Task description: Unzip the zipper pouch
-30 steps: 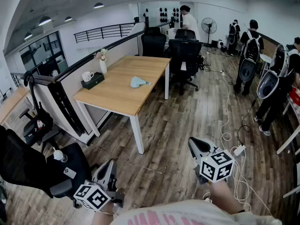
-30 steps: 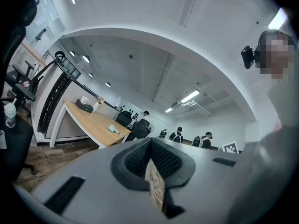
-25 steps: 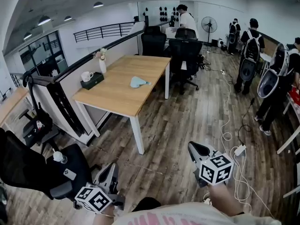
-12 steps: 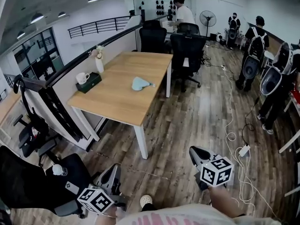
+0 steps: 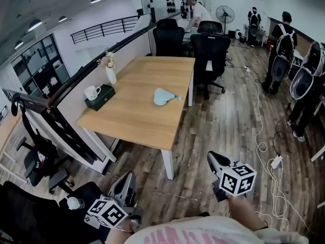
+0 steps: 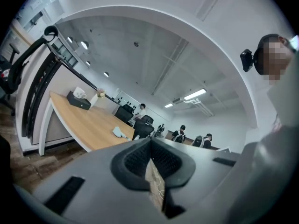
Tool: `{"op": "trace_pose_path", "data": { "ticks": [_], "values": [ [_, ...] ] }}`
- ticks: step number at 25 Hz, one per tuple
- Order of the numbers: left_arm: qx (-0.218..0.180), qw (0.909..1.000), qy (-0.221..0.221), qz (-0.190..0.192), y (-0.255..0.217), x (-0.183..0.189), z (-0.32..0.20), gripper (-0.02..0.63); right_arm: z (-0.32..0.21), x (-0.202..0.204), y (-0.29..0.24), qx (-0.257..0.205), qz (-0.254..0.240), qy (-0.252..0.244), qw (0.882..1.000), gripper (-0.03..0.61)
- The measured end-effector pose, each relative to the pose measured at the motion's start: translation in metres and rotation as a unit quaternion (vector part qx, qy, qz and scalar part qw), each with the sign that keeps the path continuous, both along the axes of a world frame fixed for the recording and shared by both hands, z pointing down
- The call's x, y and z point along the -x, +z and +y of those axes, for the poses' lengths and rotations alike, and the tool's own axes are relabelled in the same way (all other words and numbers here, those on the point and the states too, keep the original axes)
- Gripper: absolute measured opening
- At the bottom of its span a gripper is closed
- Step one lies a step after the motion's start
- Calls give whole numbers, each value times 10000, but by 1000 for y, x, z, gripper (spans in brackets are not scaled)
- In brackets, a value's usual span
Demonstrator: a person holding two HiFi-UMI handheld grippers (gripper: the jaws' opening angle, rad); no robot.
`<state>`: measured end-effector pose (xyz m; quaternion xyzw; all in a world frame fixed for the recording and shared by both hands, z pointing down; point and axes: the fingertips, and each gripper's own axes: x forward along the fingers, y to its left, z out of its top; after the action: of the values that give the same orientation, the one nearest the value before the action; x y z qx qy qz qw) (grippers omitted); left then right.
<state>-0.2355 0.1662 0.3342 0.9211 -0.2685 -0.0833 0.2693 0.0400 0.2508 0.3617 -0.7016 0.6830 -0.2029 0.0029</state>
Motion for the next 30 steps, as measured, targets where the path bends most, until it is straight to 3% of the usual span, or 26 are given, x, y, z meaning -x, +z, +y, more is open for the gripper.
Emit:
{"op": "trace_pose_path", "data": {
  "ticks": [5, 10, 24, 30],
  "values": [
    [329, 9986, 353, -233, 34, -25, -21, 2, -30, -3, 38, 399, -382, 10, 9985, -2],
    [621, 9971, 373, -238, 54, -45, -58, 2, -74, -24, 63, 726, -486, -31, 9962, -2],
    [585, 9961, -659, 61, 42, -147, -249, 2, -298, -164, 58, 833, -333, -721, 9933, -2],
    [730, 9911, -1112, 3, 56, -168, -292, 2, -378, -197, 78, 909, -448, -1041, 9894, -2]
  ]
}}
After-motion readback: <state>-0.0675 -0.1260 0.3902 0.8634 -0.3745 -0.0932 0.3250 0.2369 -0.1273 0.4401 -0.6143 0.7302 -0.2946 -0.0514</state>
